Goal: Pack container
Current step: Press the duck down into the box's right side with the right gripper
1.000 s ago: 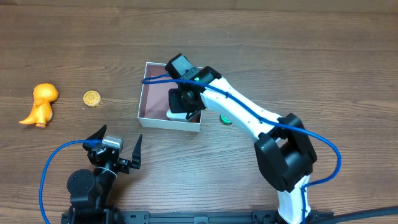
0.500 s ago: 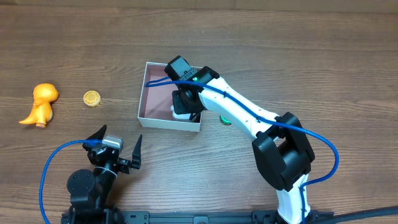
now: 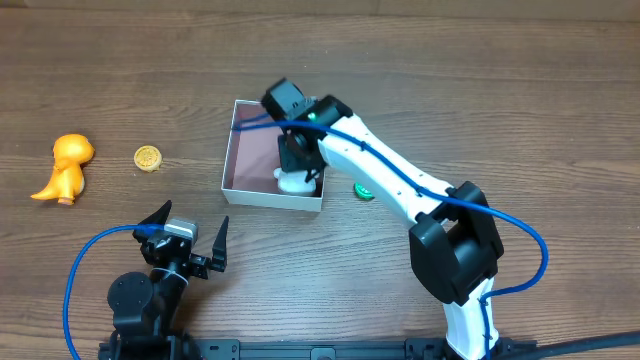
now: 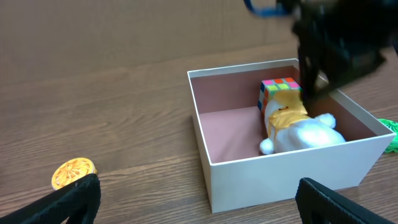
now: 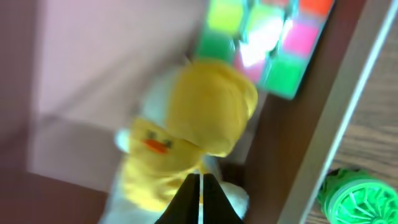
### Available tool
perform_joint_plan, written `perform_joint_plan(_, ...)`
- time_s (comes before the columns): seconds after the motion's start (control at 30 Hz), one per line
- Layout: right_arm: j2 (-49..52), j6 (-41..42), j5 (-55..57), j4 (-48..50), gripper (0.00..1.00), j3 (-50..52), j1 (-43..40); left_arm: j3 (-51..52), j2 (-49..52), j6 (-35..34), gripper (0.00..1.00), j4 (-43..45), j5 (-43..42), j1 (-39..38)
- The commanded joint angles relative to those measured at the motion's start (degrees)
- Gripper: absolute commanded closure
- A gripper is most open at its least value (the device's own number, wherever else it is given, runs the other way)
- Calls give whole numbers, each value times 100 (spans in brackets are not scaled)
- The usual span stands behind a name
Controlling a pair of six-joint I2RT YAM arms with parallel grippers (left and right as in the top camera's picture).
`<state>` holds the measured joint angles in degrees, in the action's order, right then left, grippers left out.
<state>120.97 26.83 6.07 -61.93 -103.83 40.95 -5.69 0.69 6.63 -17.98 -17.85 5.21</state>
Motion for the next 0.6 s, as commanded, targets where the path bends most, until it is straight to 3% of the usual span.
perform_joint_plan(0.0,35,-90,2,-83,94,-815,-2,20,-44,109,0,26,-17,-35)
perform_joint_plan(0.17,37,-160,-688,-4,94,-1051,2,20,-44,109,0,26,-17,-35)
perform_joint_plan(0.57,426,-155,-776,-9,94,-702,181,20,-44,109,0,26,-15,-35)
